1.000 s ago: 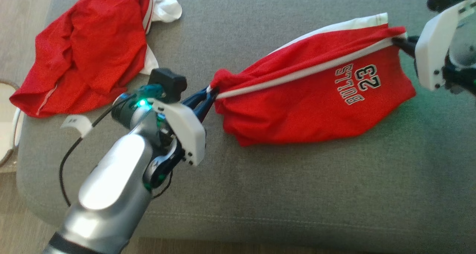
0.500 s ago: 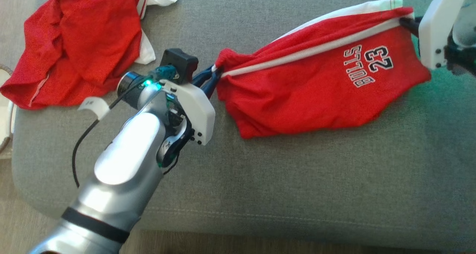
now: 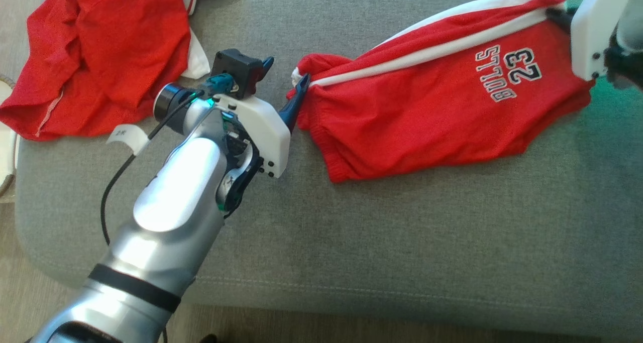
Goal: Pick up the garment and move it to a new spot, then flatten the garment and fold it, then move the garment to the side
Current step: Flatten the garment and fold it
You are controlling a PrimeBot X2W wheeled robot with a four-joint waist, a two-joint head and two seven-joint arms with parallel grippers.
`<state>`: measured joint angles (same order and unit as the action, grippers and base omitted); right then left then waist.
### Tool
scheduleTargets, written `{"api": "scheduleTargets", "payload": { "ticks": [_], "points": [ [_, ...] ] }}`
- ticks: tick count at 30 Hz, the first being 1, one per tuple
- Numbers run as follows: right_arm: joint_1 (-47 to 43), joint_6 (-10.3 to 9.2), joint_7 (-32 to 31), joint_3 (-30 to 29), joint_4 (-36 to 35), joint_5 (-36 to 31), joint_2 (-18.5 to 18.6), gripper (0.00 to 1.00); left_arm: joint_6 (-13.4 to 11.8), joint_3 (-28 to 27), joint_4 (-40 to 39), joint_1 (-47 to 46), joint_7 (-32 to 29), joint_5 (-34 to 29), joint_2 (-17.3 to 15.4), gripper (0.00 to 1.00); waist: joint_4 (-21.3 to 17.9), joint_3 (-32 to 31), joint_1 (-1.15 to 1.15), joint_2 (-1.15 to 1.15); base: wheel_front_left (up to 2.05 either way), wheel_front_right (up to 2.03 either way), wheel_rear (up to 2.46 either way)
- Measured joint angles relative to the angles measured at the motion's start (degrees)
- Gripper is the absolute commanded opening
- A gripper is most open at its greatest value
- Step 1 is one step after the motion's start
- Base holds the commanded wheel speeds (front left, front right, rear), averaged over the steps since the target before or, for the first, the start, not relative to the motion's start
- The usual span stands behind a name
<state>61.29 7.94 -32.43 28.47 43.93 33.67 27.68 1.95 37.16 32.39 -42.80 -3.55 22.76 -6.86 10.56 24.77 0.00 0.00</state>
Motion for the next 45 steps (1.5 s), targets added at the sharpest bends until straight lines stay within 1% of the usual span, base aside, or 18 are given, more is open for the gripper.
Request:
{"api": "scheduleTargets", "payload": {
  "ticks": [5, 9, 10, 11, 13, 15, 19, 23, 26, 28, 32, 33, 38, 42, 45],
  "points": [
    [1.63, 0.00, 2.48, -0.03, 1.38, 0.16, -0.01, 0.00, -0.56, -0.29, 1.46, -0.74, 2.07, 0.00, 0.55, 1.00, 0.42, 0.44, 0.00, 0.00, 0.00, 0.00, 0.00],
    [2.32, 0.00, 4.31, -0.15, 3.08, 0.13, -0.03, 0.01, -1.82, -0.96, 2.50, -1.57, 3.72, 0.00, 1.02, 1.00, 0.78, 0.92, 0.00, 0.00, 0.00, 0.00, 0.00],
    [2.57, 0.00, 5.06, -0.52, 3.82, 0.04, -0.13, 0.63, -2.14, -1.02, 2.82, -1.75, 4.15, 0.00, 1.18, 1.00, 0.87, 1.04, 0.00, 0.00, 0.00, 0.00, 0.00],
    [3.16, -0.01, 6.70, -2.37, 5.82, -0.36, -0.63, 1.00, -2.54, -1.11, 3.32, -2.20, 4.94, 0.00, 1.42, 1.00, 1.01, 1.25, 0.00, 0.00, 0.00, 0.00, 0.00],
    [3.95, -0.42, 8.26, -3.80, 7.57, -0.43, -1.13, 1.00, -2.58, -1.11, 3.93, -2.47, 5.54, 0.00, 1.48, 1.00, 1.10, 1.36, 0.00, 0.00, 0.00, 0.00, 0.00],
    [4.47, -0.43, 9.32, -4.63, 8.66, -0.43, -1.83, 1.00, -2.79, -1.07, 4.89, -2.50, 5.78, 0.00, 1.51, 1.00, 1.06, 1.32, 0.00, 0.00, 0.00, 0.00, 0.00],
    [4.61, -0.42, 11.77, -4.74, 10.07, -1.31, -3.42, 1.00, -2.86, -0.97, 6.36, -2.50, 6.49, 0.00, 1.53, 1.00, 0.67, 0.76, 0.00, 0.00, 0.00, 0.00, 0.00],
    [4.59, -0.42, 16.23, -6.00, 11.26, -1.42, -3.54, 1.00, -3.60, -0.99, 7.15, -2.45, 7.78, 0.00, 1.54, 1.00, 0.12, -0.68, 0.00, 0.00, 0.00, 0.00, 0.00],
    [4.20, -0.43, 20.53, -7.23, 11.49, -1.41, -3.67, 1.00, -5.22, -1.35, 7.13, -2.10, 9.94, 0.00, 1.45, 1.00, -0.30, -2.34, 0.00, 0.00, 0.00, 0.00, 0.00],
    [3.37, -0.43, 23.38, -7.34, 10.90, -1.41, -3.91, 1.00, -6.83, -2.08, 7.01, -1.40, 11.66, 0.00, 1.26, 1.00, -0.63, -3.69, 0.00, 0.00, 0.00, 0.00, 0.00],
    [-0.58, -0.43, 29.30, -7.38, 8.23, -1.41, -4.31, 1.00, -9.90, -3.82, 5.76, 1.90, 15.15, -0.08, -0.16, 1.00, -1.55, -6.90, -0.01, 0.00, 0.00, 0.00, 0.00],
    [-0.58, -0.43, 29.30, -7.38, 8.23, -1.41, -4.31, 1.00, -9.90, -3.82, 5.76, 1.90, 15.15, -0.08, -0.16, 1.00, -1.55, -6.90, -0.01, 0.00, 0.00, 0.00, 0.00],
    [-8.48, -0.43, 35.30, -7.20, 2.54, 0.13, -5.81, 1.00, -12.96, -7.13, 2.10, 8.12, 17.35, 0.36, -1.87, 1.00, -3.13, -11.21, -0.01, 0.00, 0.00, 0.00, 0.00],
    [-14.96, -0.42, 41.74, -6.80, -1.71, -3.66, -5.59, 1.00, -15.16, -9.29, -2.54, 13.14, 17.83, 0.46, -3.21, 1.00, -4.53, -14.50, -0.01, 0.00, 0.00, 0.00, 0.00],
    [-19.58, -0.42, 44.63, -10.16, -3.93, -6.23, -6.21, 1.00, -16.74, -11.21, -7.82, 17.45, 17.84, -1.14, -4.08, 1.00, -5.55, -16.71, -0.01, 0.00, 0.00, 0.00, 0.00]
  ]
}}
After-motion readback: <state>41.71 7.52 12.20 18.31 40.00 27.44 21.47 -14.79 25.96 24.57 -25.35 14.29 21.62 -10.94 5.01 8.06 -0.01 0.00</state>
